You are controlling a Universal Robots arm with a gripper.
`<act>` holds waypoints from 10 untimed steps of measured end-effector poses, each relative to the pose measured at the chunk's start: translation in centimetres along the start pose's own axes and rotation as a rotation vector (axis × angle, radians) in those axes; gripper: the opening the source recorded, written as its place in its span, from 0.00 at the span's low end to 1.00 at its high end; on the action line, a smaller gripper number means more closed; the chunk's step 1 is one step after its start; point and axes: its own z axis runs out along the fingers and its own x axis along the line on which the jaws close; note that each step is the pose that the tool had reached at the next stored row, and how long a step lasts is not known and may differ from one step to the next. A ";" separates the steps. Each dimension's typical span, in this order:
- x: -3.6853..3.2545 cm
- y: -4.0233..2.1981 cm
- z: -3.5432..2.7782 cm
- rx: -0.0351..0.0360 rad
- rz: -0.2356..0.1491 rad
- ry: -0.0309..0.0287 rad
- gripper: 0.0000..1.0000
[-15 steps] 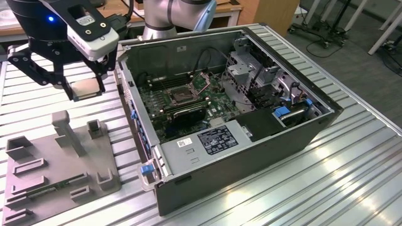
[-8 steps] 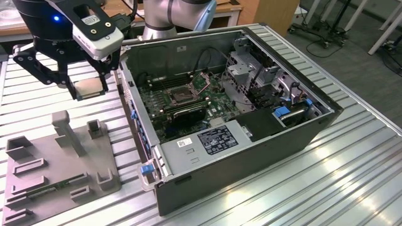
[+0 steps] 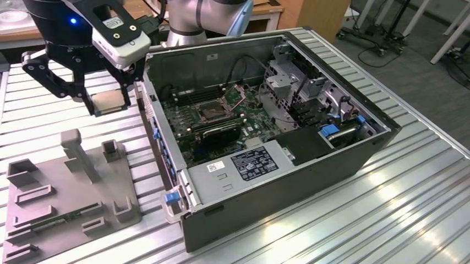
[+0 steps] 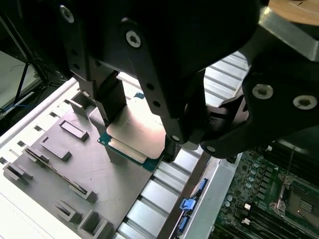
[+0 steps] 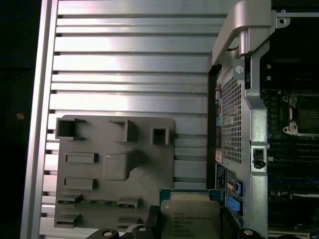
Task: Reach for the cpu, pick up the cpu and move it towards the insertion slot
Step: 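Pick up the cpu and move it towards the insertion slot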
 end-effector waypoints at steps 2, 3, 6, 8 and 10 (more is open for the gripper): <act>-0.09 0.00 0.01 0.0000 0.000 0.0000 0.55; -0.15 0.00 0.00 0.0001 0.000 0.0001 0.55; -0.40 -0.01 0.01 0.0000 0.000 0.0000 0.55; -0.50 -0.01 0.02 0.0000 0.000 0.0000 0.55; -0.63 -0.02 0.02 0.0000 0.000 0.0000 0.55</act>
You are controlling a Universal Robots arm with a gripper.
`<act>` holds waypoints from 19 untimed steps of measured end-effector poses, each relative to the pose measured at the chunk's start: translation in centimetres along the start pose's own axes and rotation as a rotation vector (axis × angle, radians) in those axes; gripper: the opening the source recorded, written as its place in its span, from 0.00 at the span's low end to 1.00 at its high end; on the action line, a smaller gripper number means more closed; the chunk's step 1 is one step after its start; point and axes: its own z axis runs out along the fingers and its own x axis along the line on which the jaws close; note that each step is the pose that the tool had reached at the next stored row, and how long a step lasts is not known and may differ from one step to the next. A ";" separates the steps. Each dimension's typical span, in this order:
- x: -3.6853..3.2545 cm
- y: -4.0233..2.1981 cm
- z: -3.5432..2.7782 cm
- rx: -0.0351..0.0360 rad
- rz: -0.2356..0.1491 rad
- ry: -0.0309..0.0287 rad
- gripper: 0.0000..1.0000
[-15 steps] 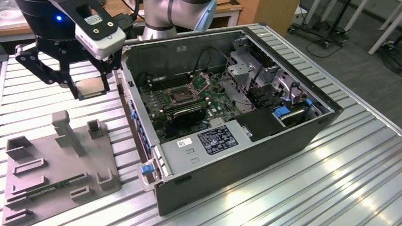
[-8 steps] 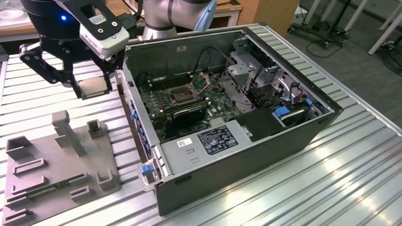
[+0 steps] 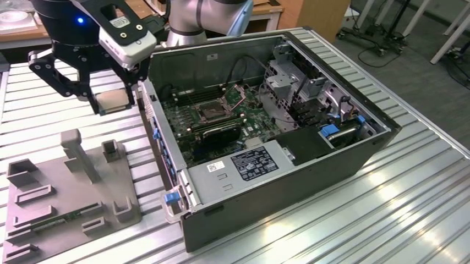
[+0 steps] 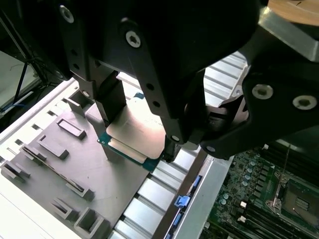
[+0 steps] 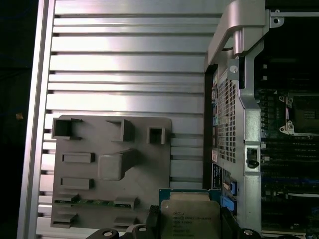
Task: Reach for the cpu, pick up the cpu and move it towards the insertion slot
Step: 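Pick up the cpu and move it towards the insertion slot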
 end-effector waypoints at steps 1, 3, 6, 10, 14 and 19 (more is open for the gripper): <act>-0.11 0.00 0.00 0.0001 0.000 0.0001 0.55; -0.30 -0.01 0.01 0.0000 0.000 0.0000 0.55; -0.66 -0.02 0.03 0.0000 0.000 0.0000 0.55; -0.92 -0.02 0.03 0.0001 0.000 0.0001 0.55; -1.27 -0.04 0.05 0.0000 0.000 0.0000 0.55; -1.30 -0.04 0.05 0.0000 0.000 0.0000 0.55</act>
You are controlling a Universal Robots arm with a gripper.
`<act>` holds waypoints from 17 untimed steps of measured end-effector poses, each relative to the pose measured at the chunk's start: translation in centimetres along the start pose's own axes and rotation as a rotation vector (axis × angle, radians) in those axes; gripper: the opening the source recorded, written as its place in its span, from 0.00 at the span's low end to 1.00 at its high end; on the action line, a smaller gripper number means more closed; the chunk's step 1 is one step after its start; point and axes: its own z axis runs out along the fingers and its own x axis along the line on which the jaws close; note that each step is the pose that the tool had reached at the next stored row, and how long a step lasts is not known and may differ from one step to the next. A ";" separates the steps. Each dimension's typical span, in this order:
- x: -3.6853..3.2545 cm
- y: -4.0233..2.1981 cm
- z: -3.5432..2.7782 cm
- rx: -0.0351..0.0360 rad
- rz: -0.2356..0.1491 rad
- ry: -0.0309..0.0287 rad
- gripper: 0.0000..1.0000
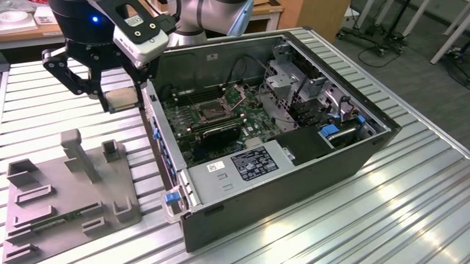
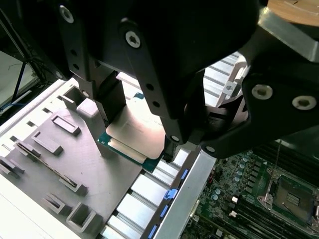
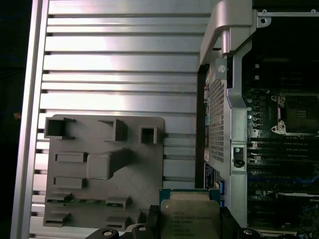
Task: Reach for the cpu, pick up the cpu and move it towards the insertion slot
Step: 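Pick up the cpu and move it towards the insertion slot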
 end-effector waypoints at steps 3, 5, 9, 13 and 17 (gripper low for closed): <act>-0.03 0.00 0.00 0.0000 0.000 0.0000 0.55; -0.03 0.00 0.00 0.0000 0.000 0.0000 0.55; -0.07 0.00 0.00 -0.0001 0.000 0.0000 0.55; -0.08 0.00 0.01 -0.0001 0.000 0.0000 0.55; -0.27 -0.01 0.01 -0.0001 0.000 0.0000 0.55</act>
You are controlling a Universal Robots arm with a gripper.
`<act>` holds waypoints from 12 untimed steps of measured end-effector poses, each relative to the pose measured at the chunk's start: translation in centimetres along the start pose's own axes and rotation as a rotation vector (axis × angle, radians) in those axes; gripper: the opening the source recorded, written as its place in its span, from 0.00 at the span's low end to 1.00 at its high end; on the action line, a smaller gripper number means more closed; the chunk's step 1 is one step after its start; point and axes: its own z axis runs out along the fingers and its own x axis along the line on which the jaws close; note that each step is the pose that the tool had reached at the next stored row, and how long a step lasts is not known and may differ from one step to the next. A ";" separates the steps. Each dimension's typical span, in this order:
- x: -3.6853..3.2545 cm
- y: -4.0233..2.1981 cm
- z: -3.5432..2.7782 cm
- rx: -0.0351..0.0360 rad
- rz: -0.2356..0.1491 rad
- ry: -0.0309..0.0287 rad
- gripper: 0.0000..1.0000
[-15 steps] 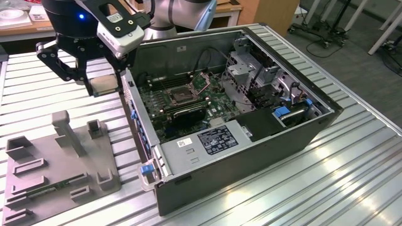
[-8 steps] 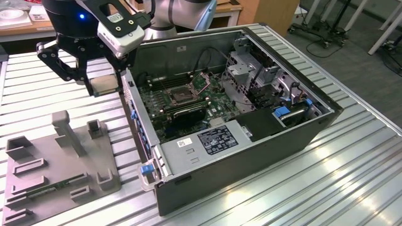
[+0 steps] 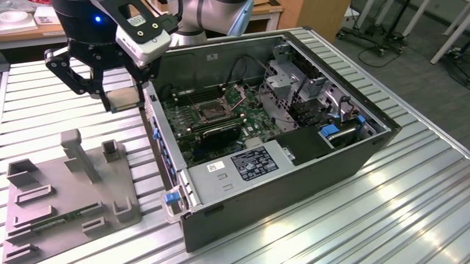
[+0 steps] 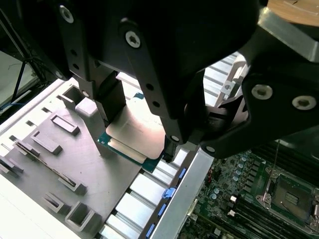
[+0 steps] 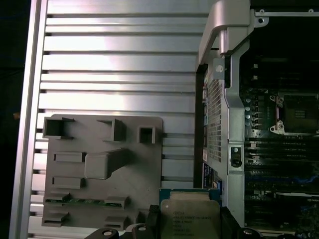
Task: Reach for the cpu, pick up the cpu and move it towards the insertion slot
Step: 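Pick up the cpu and move it towards the insertion slot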
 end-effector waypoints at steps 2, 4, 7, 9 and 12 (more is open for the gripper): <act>-0.16 -0.01 0.00 0.0001 0.001 0.0000 0.55; -0.42 -0.01 0.01 0.0000 0.002 0.0000 0.55; -0.80 -0.02 0.02 0.0001 0.003 -0.0001 0.55; -1.01 -0.03 0.03 0.0001 0.003 -0.0001 0.55; -1.25 -0.04 0.03 0.0001 0.004 -0.0001 0.55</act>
